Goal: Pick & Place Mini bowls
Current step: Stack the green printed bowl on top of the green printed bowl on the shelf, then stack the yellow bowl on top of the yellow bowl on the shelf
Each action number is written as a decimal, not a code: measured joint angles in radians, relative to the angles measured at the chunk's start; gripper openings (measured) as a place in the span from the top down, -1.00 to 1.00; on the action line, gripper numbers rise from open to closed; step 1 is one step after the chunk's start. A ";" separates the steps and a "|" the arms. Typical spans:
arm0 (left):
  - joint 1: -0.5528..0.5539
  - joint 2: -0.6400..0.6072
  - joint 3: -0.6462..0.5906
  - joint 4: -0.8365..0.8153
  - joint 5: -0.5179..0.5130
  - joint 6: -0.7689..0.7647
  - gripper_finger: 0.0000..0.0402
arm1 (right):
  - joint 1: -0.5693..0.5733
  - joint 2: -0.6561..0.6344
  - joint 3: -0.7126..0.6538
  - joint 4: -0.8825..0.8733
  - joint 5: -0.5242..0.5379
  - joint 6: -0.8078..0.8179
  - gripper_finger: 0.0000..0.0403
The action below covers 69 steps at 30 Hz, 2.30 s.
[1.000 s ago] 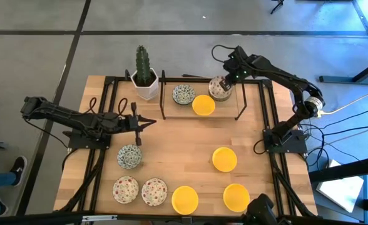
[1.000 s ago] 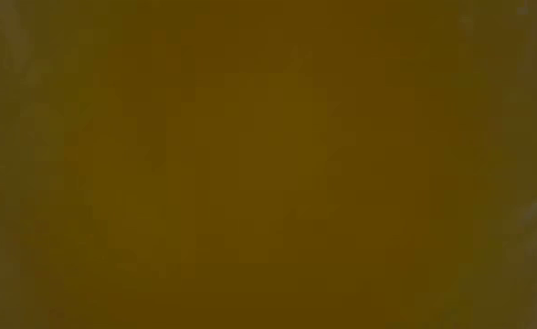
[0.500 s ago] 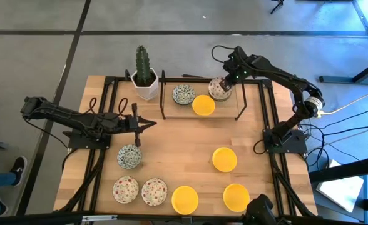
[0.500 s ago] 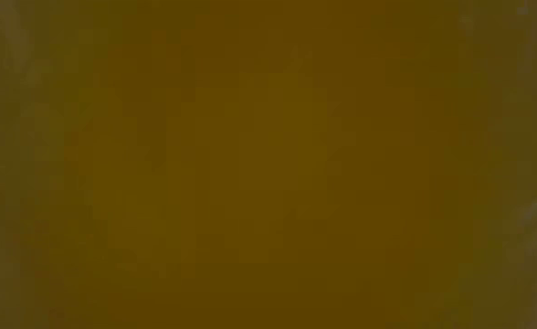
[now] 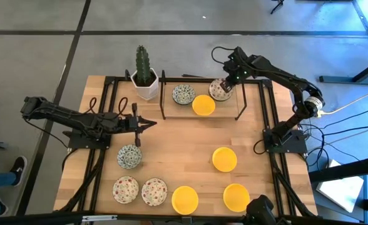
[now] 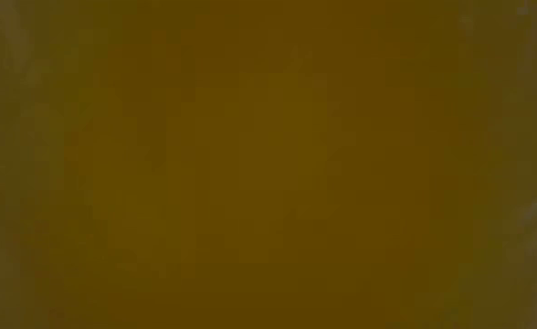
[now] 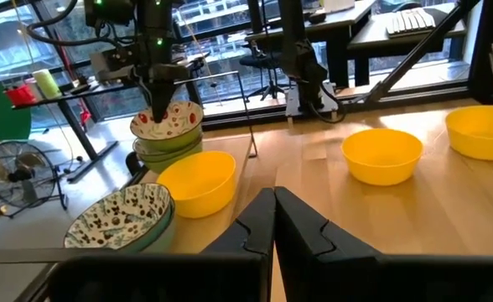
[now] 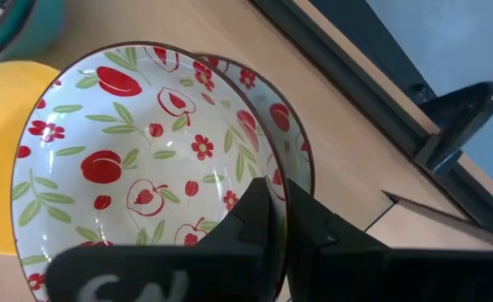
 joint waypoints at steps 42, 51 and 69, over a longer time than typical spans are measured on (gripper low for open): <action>0.000 0.000 0.000 0.030 -0.001 -0.024 0.98 | 0.032 0.063 0.002 -0.005 0.085 0.008 0.57; 0.000 0.000 0.000 0.030 -0.001 -0.026 0.98 | 0.032 0.067 0.095 -0.103 0.095 -0.011 0.32; 0.000 0.000 0.000 0.021 -0.001 -0.008 0.98 | 0.191 -0.172 0.511 -0.324 -0.089 -0.162 0.65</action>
